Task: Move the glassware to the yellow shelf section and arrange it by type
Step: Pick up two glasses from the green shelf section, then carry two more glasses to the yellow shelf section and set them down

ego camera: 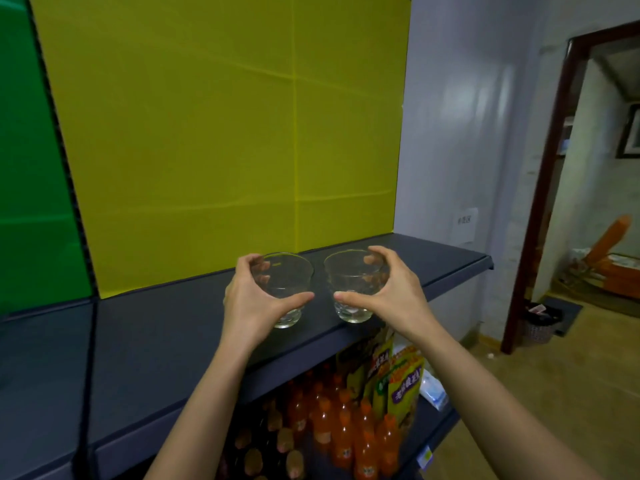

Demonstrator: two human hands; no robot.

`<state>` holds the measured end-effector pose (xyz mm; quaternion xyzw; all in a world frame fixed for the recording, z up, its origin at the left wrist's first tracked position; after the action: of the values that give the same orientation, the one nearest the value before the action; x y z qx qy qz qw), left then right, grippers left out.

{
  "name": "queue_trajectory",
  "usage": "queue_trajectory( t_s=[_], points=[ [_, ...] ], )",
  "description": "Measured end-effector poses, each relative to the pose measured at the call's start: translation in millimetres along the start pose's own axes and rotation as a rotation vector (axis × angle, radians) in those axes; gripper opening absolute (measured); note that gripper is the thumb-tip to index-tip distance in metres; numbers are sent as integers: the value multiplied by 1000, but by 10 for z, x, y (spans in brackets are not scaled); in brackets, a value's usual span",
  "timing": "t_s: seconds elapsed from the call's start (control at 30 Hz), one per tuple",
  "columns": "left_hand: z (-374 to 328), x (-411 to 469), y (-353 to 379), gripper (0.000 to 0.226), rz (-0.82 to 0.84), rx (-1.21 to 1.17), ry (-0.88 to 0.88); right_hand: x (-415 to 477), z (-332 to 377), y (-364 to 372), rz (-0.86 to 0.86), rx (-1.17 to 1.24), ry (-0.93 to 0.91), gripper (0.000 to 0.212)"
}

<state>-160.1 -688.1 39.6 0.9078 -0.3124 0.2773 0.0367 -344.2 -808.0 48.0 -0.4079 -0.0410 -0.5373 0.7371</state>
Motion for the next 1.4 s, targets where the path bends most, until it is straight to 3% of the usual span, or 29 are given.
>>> queue_trajectory(
  t_s=[0.27, 0.73, 0.93, 1.03, 1.13, 1.23, 1.4],
  points=[
    [364, 291, 346, 91, -55, 117, -67, 732, -410, 416, 129, 92, -34, 96],
    [634, 395, 321, 96, -233, 212, -207, 1305, -628, 1166, 445, 227, -150, 97],
    [579, 345, 366, 99, -294, 250, -230, 1327, -581, 1056, 522, 151, -259, 112],
    [380, 250, 333, 103, -318, 346, -202, 1351, -415, 731, 367, 95, -431, 92],
    [15, 31, 188, 74, -397, 551, -31, 1258, -134, 484, 240, 143, -635, 49],
    [-336, -275, 46, 35, -470, 941, 105, 1003, 197, 492, 281, 167, -785, 25],
    [-643, -753, -289, 26, -484, 1322, 70, 391, 725, 766, 435, 177, -936, 16]
  ],
)
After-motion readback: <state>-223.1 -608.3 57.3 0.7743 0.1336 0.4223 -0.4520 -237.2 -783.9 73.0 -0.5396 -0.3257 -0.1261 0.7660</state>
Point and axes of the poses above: each hand's wrist, its own x-axis towards the middle knuckle, its own y-axis out of the palm, z = x × y, the point moved 8 cm from there along x, towards the middle knuckle, and after that the axes turned 9 degrees about -x, right-handed, at the moved point
